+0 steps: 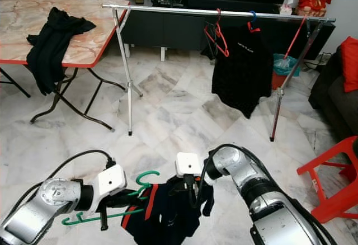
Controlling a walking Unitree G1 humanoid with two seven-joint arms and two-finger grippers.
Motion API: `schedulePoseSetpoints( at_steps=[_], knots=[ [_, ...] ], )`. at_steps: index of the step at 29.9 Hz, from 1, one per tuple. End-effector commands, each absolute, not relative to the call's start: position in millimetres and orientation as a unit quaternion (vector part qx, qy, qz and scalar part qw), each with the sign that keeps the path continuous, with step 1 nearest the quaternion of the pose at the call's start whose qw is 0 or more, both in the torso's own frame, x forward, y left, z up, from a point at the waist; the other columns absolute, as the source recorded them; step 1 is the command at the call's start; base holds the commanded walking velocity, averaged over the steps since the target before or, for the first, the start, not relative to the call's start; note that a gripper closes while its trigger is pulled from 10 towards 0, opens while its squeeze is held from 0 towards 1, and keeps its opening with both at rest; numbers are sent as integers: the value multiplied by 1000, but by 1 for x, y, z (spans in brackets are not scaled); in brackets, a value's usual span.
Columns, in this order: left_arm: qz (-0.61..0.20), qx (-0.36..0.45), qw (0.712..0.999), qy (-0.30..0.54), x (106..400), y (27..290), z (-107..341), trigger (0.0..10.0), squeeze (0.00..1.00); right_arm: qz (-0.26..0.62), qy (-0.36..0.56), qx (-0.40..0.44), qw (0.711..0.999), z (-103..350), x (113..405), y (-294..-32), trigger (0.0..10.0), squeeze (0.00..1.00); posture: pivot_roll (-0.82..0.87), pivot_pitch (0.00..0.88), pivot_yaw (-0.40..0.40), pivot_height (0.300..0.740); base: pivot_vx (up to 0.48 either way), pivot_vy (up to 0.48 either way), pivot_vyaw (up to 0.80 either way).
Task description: Hang hanger
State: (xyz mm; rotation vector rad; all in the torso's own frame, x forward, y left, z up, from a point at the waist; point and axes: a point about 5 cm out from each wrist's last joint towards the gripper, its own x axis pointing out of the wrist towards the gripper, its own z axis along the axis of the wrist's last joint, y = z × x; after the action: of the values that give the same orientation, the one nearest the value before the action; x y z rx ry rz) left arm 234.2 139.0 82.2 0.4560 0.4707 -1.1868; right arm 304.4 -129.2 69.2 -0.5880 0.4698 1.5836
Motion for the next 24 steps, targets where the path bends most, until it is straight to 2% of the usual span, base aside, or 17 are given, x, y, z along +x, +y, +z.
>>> schedulePoseSetpoints(
  at_steps=[1, 2, 3, 4, 10, 11, 12, 24],
  knots=[
    [-524, 226, 786, 239, 238, 147, 76, 2627, 0, 692, 184, -264, 646, 82, 312, -127, 0, 0, 95, 0, -90, 740, 0, 0, 0],
    [-521, 223, 789, 235, 239, 147, 77, 8706, 0, 690, 181, -265, 649, 82, 313, -127, 2471, 0, 94, 0, -90, 740, 0, 0, 0],
    [-519, 222, 792, 233, 240, 147, 78, 8706, 0, 688, 180, -267, 651, 82, 313, -127, 2471, 0, 94, 0, -90, 740, 0, 0, 0],
    [-519, 218, 795, 226, 241, 146, 80, 10000, 0, 686, 180, -269, 652, 82, 314, -127, 10000, 0, 94, 0, -90, 740, 0, 0, 0],
    [-526, 196, 801, 210, 242, 143, 86, 10000, 0, 689, 179, -257, 654, 83, 314, -125, 10000, 0, 94, 0, -90, 740, 0, 0, 0],
    [-525, 194, 802, 209, 242, 143, 86, 10000, 0, 689, 179, -256, 654, 83, 314, -125, 10000, 639, 94, 0, -91, 740, 0, 0, 0],
    [-527, 188, 803, 205, 242, 142, 88, 10000, 0, 688, 181, -253, 656, 83, 314, -126, 10000, 1000, 95, 0, -91, 740, 0, 0, 0],
    [-538, 178, 799, 201, 239, 140, 90, 10000, 0, 687, 180, -251, 657, 85, 315, -126, 10000, 1000, 92, 0, -90, 740, 0, 0, 0]
  ],
)
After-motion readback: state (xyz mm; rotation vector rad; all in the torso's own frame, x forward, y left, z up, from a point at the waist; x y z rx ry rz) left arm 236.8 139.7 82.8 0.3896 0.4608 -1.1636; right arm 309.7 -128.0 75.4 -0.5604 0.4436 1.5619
